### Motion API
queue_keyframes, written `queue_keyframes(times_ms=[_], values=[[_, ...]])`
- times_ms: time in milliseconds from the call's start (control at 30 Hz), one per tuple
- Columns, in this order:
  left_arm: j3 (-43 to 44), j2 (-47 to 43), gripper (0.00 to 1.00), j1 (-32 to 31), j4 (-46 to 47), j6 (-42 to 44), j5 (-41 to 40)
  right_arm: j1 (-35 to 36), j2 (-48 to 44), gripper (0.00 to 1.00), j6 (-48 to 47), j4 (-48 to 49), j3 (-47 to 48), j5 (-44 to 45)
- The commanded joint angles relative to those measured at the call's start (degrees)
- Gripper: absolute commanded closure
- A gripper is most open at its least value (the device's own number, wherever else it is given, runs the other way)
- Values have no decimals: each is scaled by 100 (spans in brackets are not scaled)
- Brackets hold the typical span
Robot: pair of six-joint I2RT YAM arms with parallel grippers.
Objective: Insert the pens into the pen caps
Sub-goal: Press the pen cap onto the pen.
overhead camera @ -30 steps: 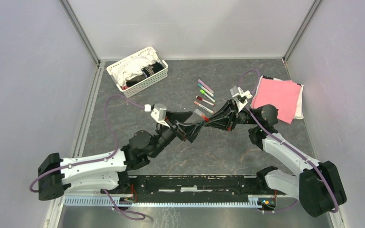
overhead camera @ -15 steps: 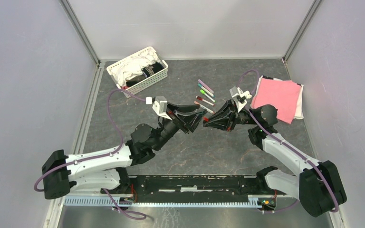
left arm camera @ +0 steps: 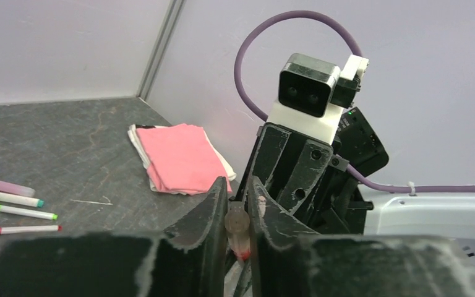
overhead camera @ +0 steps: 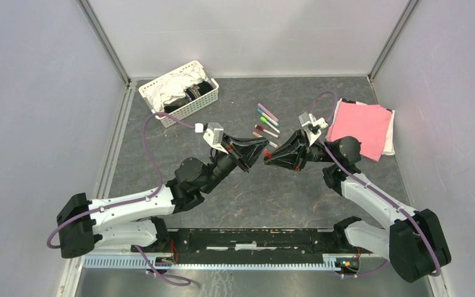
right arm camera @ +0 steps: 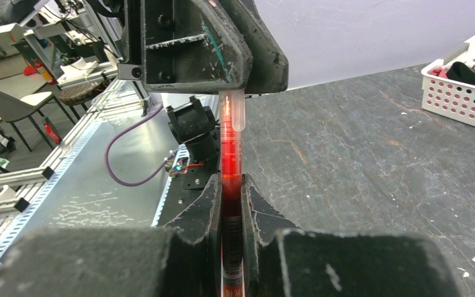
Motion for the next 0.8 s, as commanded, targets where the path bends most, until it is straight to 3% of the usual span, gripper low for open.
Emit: queue_keyframes(times_ms=[0,67,233,433,600,633,700,767], values=[[186,66,87,2,103,-85,162,31,11,100,88,157,8,175],[229,98,97,-3,53,-76,188,33,10,100,77,157,8,165],[361,163,98,23,-185,-47,223,106,-17,99,-334,-232,59,94],[429,75,98,172,-290,-123,149,199,-25,80,-906,-883,166,58],[439,45,98,248,-254,-126,231,246,-16,76,-1126,-1215,258,76],[439,57,98,254,-242,-128,251,261,-1,76,-1144,-1242,267,82],[448,91,98,264,-226,-124,313,286,1,99,-1196,-1354,312,110],[468,113,98,268,-233,-80,424,286,9,100,-1204,-1458,380,120]])
